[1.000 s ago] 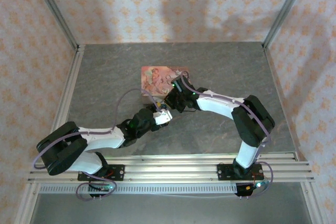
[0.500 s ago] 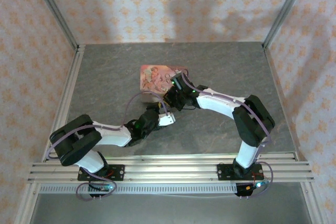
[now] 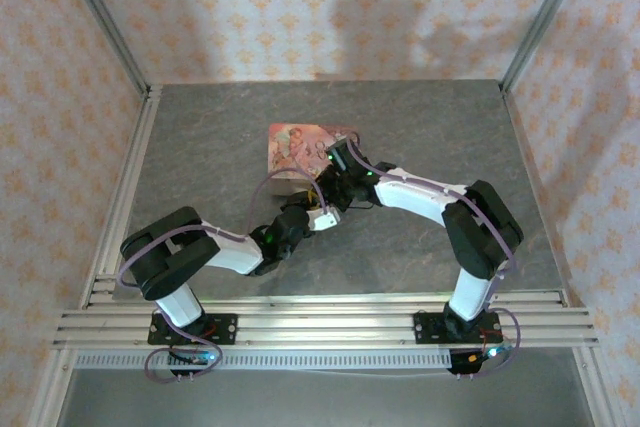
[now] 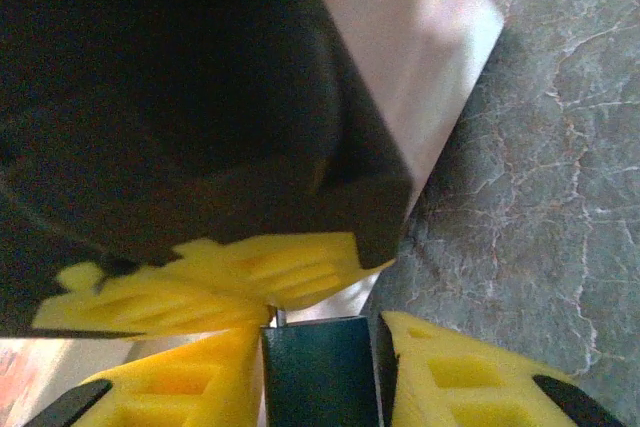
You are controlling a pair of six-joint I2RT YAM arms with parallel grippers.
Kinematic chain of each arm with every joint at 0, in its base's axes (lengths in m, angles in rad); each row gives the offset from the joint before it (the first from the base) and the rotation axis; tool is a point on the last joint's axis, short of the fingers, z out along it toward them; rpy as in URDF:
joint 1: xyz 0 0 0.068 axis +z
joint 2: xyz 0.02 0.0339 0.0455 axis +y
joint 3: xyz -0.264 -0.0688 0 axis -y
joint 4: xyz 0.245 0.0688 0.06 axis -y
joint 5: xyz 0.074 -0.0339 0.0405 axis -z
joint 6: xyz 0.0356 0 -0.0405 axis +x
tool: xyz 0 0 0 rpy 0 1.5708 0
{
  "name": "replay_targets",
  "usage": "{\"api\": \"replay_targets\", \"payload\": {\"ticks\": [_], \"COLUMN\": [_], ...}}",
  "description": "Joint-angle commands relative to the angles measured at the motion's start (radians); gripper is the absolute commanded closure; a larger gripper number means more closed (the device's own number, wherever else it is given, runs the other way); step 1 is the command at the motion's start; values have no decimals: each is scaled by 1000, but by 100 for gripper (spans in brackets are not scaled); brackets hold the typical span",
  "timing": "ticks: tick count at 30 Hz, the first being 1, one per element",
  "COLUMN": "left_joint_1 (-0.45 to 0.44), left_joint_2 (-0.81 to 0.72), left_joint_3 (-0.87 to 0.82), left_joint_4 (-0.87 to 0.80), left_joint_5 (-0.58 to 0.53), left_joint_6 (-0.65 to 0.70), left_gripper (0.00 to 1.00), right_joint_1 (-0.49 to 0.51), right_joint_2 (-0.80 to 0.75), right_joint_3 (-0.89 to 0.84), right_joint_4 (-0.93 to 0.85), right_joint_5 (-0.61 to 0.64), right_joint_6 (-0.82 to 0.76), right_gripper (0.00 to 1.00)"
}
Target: Unlock a padlock with a key
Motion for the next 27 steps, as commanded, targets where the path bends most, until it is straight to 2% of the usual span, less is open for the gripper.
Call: {"api": "replay_targets", "payload": {"ticks": [1, 6, 8, 13, 20, 27], "left_joint_1": [-2, 13, 27, 67, 115, 186], "left_joint_2": [-33, -119, -157, -227, -228, -226], "left_joint_3": [4, -21, -27, -22, 65, 154], "left_joint_4": [20, -57, -99, -223, -433, -630], "left_joint_5": [4, 50, 78, 178, 299, 443], "left_joint_6": [-30, -78, -96, -122, -116, -121], "left_gripper": [75, 96, 100, 100, 100, 100], "right_joint_1": [6, 6, 6, 6, 6, 6], "right_joint_2": [-2, 0, 0, -2, -14, -48], "right_joint_3": [18, 14, 13, -7, -19, -41], "right_joint_4": [21, 31, 36, 67, 60, 59], "right_joint_5": [-59, -57, -57, -59, -29, 4], "right_joint_6": [39, 43, 44, 53, 27, 0], "right_gripper": [100, 100, 100, 100, 100, 78]}}
